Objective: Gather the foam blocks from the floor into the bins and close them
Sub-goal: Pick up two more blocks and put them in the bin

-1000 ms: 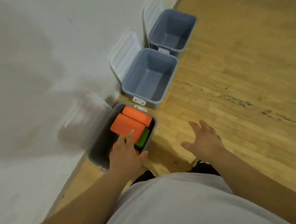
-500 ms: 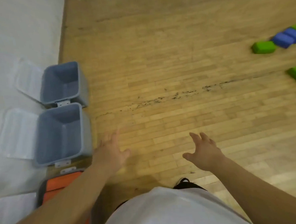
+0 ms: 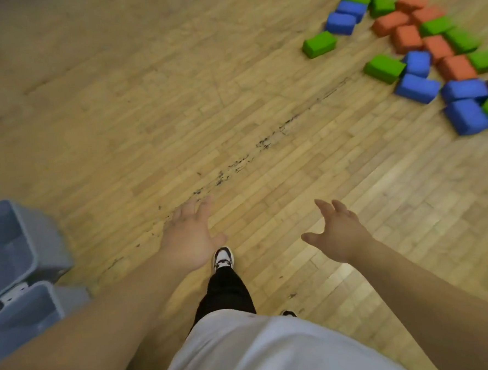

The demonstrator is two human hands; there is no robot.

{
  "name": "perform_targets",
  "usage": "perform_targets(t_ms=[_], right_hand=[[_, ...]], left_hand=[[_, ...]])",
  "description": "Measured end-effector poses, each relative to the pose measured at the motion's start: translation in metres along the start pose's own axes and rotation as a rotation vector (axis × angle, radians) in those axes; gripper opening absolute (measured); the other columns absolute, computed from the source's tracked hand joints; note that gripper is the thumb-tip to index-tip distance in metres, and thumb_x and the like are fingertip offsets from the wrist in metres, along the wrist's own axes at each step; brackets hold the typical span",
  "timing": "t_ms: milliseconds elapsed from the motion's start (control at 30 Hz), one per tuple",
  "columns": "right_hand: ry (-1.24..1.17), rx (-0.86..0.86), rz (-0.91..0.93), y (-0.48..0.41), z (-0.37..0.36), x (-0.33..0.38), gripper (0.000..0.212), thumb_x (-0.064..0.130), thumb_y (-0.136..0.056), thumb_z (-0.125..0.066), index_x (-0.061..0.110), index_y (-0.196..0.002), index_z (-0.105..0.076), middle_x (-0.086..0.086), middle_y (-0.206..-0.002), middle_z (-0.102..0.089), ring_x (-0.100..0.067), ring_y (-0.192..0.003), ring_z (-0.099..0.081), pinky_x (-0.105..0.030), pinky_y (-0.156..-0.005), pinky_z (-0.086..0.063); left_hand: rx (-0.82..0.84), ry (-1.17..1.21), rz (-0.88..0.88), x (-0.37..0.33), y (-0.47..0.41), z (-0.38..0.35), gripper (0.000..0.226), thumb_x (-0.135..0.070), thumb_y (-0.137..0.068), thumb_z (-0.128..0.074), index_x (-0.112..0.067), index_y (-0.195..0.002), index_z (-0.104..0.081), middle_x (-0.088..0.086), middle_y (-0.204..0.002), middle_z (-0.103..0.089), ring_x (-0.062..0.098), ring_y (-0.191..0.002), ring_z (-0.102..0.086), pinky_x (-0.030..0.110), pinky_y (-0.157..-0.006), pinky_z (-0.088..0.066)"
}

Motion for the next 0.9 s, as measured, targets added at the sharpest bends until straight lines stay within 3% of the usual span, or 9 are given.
perform_targets(t_ms=[500, 900], right_hand=[[-0.164, -0.154, -0.188, -0.188, 0.146, 0.102, 0.095, 0.066, -0.09, -0.061, 0.035, -0.163, -0.009, -0.006, -0.171, -0.003, -0.037, -0.155, -0.013, -0.054, -0.121, -0.028], [-0.203, -0.16, -0.221, -0.37, 0.269, 0.071, 0.094, 0.064, -0.089, -0.062, 0.035, -0.162, -0.01, -0.008, -0.171, -0.006, -0.036, -0.155, -0.014, -0.054, -0.121, -0.027]], left_hand=[[0.063, -0.034, -0.191, -0.034, -0.302, 0.153, 0.097, -0.073, -0.088, -0.056, -0.035, -0.163, -0.007, 0.009, -0.17, -0.013, 0.032, -0.153, -0.017, 0.047, -0.121, -0.026], [0.088, -0.075, -0.198, -0.137, -0.498, 0.213, 0.096, -0.072, -0.09, -0.054, -0.035, -0.163, -0.004, 0.009, -0.17, -0.01, 0.032, -0.154, -0.016, 0.048, -0.121, -0.027]])
Point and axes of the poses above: each hand's wrist, its own y-axis away from the middle knuckle, its own z-axis out of the back of the hand, x = y × z, the point moved 3 cm from there along -y, towards the middle knuckle
